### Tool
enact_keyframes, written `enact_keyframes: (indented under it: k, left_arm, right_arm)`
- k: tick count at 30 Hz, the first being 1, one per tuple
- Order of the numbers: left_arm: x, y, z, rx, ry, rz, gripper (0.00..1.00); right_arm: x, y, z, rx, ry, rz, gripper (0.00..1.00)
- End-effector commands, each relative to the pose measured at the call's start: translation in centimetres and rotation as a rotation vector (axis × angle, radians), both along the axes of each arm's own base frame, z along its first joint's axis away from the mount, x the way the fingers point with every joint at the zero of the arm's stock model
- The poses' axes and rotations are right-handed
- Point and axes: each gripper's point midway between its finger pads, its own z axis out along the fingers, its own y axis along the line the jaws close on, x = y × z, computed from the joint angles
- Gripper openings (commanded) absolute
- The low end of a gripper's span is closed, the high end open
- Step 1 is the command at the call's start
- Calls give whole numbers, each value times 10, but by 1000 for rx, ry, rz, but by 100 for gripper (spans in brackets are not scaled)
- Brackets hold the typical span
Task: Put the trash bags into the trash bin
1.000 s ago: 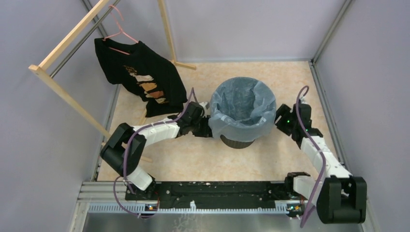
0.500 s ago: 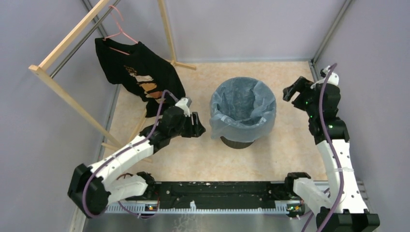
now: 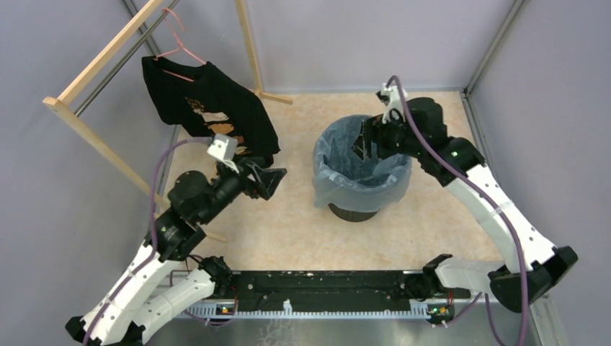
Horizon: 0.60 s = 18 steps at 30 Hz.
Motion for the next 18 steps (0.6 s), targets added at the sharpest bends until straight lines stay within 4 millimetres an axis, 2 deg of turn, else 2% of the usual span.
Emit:
enact_keyframes:
  k: [1,2,4,12,14,16,18]
  left_arm:
    - [-11,-1,102,-31,-327,-76,86]
    - [-12,-3,115,-29,-366,-93,91]
    - [-11,-9,129,-24,-416,-117,98]
    - [4,-28,178,-63,-578,-137,99]
    - [7,-30,184,-65,-615,-130,99]
    - [14,-28,181,-55,-638,-95,99]
    - [23,-25,167,-32,-637,-55,99]
  right_arm:
    - [-7,-24,-65,-256,189,-37,74]
    - [-7,-29,-77,-300,213,-47,74]
    - [-10,-33,-92,-358,248,-41,74]
    - [-8,-20,-122,-425,324,13,78]
    - [-7,-16,-135,-455,349,26,78]
    - [-8,-11,-149,-490,378,47,78]
    - [-9,-8,-165,-524,415,66,78]
